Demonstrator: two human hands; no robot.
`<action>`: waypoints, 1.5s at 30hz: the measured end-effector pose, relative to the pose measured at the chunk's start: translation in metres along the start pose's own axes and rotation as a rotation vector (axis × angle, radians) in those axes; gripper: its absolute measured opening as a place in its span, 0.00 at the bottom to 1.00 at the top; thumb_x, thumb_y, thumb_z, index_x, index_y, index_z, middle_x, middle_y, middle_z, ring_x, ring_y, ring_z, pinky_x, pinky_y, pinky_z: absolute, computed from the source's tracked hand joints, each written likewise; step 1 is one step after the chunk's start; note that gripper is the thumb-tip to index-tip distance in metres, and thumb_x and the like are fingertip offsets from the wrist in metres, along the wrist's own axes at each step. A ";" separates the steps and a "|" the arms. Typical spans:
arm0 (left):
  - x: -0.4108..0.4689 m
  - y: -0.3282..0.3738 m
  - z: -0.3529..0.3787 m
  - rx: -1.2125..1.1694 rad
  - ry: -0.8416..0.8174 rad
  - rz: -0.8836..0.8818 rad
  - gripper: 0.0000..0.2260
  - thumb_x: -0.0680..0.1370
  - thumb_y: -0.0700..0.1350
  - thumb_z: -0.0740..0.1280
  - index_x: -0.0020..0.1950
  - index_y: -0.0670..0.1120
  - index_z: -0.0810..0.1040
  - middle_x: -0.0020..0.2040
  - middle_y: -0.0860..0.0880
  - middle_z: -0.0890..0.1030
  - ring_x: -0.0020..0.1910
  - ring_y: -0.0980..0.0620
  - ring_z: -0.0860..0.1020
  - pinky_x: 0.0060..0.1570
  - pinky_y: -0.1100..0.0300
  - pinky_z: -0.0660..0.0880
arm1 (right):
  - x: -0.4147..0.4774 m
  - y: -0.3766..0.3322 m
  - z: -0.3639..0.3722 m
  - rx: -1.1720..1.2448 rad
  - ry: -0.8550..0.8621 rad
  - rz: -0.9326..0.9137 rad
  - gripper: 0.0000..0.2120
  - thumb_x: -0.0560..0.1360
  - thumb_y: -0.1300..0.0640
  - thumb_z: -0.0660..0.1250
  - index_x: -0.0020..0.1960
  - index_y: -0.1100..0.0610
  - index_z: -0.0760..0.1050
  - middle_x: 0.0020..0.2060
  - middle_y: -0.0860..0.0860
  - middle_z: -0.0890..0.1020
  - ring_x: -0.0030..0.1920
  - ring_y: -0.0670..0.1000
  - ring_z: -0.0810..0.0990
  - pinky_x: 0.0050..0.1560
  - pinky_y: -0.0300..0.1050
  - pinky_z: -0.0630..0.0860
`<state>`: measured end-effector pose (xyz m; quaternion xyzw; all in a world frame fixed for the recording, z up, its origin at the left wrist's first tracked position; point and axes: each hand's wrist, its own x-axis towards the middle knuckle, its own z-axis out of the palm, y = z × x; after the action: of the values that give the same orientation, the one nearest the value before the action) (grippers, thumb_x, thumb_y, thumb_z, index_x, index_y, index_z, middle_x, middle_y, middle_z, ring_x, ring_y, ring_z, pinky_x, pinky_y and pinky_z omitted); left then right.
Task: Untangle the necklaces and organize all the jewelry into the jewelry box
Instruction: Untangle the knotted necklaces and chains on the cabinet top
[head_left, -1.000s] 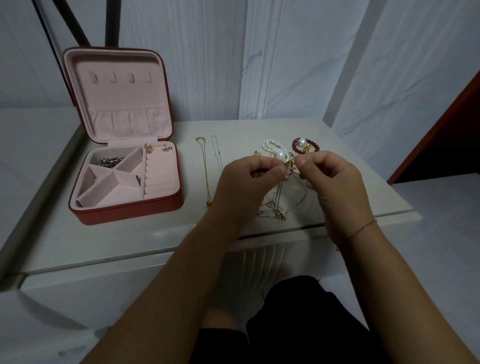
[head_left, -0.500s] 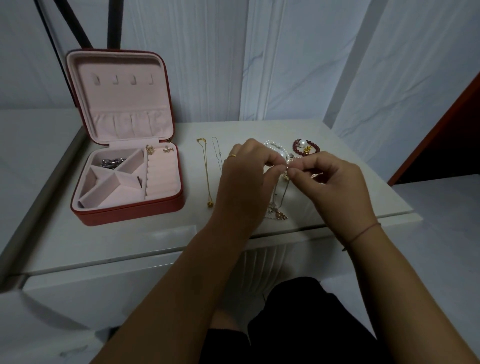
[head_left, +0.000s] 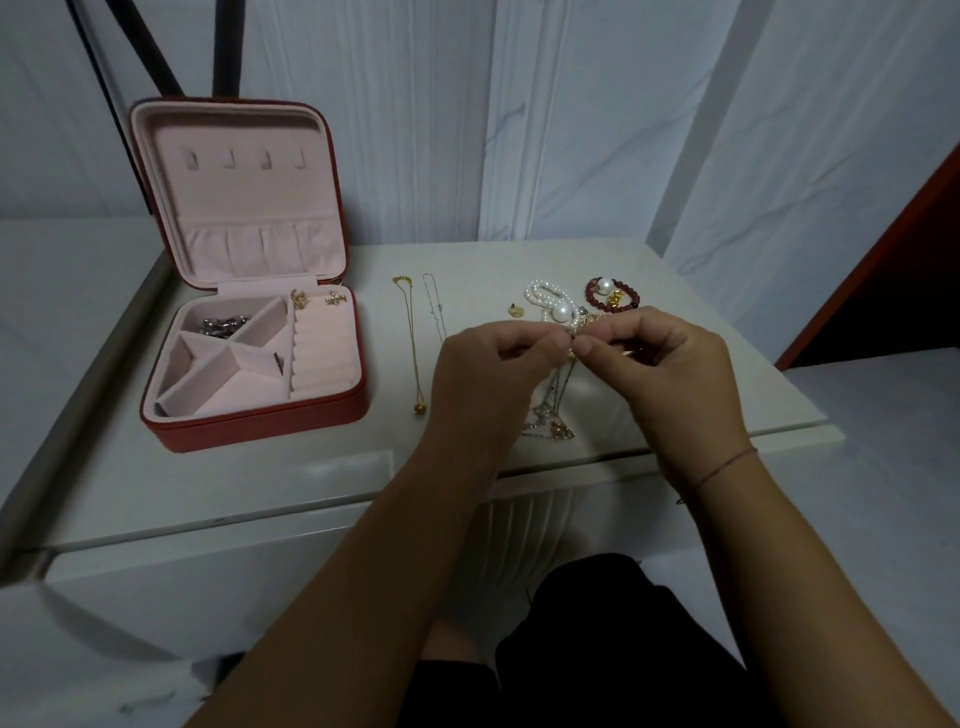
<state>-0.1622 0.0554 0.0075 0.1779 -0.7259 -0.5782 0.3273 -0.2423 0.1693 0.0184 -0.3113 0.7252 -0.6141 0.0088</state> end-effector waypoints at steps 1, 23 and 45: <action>0.000 0.000 0.000 0.008 0.003 0.014 0.08 0.76 0.43 0.69 0.53 0.45 0.83 0.43 0.52 0.84 0.41 0.63 0.80 0.46 0.68 0.77 | 0.000 0.000 0.000 -0.006 -0.004 0.002 0.02 0.69 0.60 0.75 0.41 0.56 0.82 0.38 0.58 0.83 0.42 0.63 0.79 0.47 0.57 0.79; 0.003 0.004 0.004 0.043 -0.067 0.027 0.10 0.82 0.42 0.57 0.43 0.42 0.73 0.36 0.47 0.71 0.35 0.57 0.68 0.36 0.67 0.67 | 0.001 0.000 0.004 0.197 -0.118 0.119 0.07 0.75 0.65 0.65 0.41 0.60 0.79 0.35 0.53 0.82 0.36 0.45 0.78 0.42 0.36 0.75; 0.000 0.002 -0.004 -0.161 -0.158 -0.061 0.07 0.78 0.41 0.66 0.53 0.44 0.81 0.36 0.53 0.82 0.31 0.63 0.74 0.34 0.70 0.72 | 0.003 0.003 0.003 -0.274 0.028 -0.267 0.06 0.75 0.64 0.68 0.45 0.54 0.76 0.36 0.40 0.77 0.39 0.34 0.75 0.43 0.24 0.69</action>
<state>-0.1591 0.0527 0.0099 0.1268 -0.6947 -0.6567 0.2647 -0.2444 0.1655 0.0163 -0.3946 0.7543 -0.5094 -0.1254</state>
